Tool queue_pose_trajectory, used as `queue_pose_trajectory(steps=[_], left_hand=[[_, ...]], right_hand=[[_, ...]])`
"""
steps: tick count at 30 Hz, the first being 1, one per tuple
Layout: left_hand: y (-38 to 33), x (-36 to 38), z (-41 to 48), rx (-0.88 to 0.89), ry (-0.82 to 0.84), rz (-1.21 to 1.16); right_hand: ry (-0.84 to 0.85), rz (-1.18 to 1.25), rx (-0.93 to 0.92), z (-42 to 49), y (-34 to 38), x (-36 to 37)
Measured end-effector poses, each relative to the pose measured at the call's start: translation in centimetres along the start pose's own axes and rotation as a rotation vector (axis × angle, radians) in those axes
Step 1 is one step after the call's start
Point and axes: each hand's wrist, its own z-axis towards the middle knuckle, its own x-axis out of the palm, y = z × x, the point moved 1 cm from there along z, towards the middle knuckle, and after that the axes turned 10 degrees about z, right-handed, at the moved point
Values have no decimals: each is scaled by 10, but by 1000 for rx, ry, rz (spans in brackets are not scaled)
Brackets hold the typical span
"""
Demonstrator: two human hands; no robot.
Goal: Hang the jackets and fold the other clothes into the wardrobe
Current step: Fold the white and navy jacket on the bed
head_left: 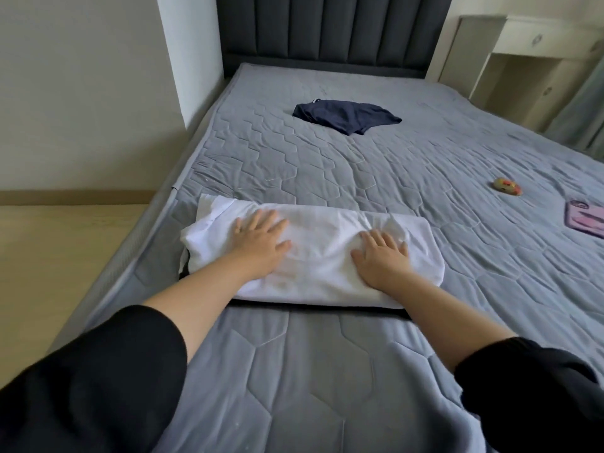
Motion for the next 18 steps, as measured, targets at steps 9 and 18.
queue_pose_trajectory(steps=[9, 18], left_hand=[[19, 9, 13, -92, -96, -98], [78, -1, 16, -380, -338, -240]], right_hand=[[-72, 138, -212, 52, 94, 19], [-64, 49, -80, 69, 135, 39]])
